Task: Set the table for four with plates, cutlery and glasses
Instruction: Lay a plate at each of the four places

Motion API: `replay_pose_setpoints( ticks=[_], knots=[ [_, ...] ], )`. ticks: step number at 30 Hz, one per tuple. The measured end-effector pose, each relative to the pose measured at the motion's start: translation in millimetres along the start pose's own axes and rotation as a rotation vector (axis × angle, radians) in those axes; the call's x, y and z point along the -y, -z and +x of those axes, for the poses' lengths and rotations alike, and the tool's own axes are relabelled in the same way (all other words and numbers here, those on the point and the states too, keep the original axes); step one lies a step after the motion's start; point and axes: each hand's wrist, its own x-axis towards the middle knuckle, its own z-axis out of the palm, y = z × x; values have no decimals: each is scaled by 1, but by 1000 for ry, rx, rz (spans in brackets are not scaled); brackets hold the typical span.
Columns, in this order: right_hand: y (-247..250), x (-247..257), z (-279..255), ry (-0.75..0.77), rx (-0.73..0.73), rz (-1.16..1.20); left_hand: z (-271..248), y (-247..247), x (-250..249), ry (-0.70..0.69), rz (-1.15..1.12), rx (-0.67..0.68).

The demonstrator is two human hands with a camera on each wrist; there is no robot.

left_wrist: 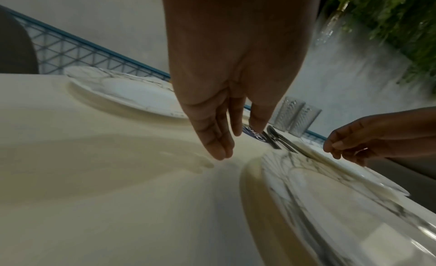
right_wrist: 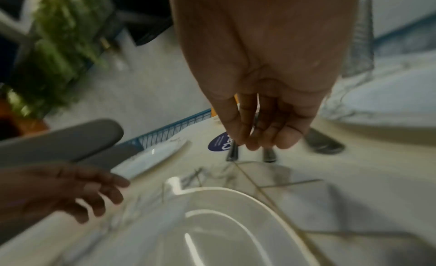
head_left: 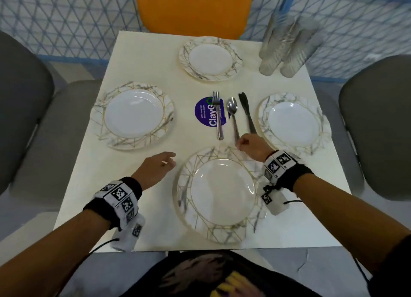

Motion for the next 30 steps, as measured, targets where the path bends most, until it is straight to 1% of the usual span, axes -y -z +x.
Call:
replay_pose_setpoints(
  ticks=[1, 3, 6, 9, 14, 22, 27, 30],
  knots=[
    [2, -11, -7, 2, 0, -71, -2, -7, 0, 23, 2, 38],
    [4, -29, -18, -19, -9, -110, -3, -17, 1, 67, -1, 71],
    [4, -47, -28, -79, 19, -109, -7, -28, 3, 121, -47, 77],
    [3, -59, -29, -88, 6, -89, -9, -33, 1, 133, -25, 81],
    [2, -64, -30, -93, 5, -34, -8, -33, 5, 163, 2, 81],
    [-3, -67, -30, -37, 1, -42, -11, -30, 8, 152, 25, 77],
    [-4, -69, -27, -37, 5, -33, -9, -29, 11, 164, 16, 77],
    [-3, -68, -24, -45, 12, -69, -6, -27, 11, 181, 21, 96]
  ],
)
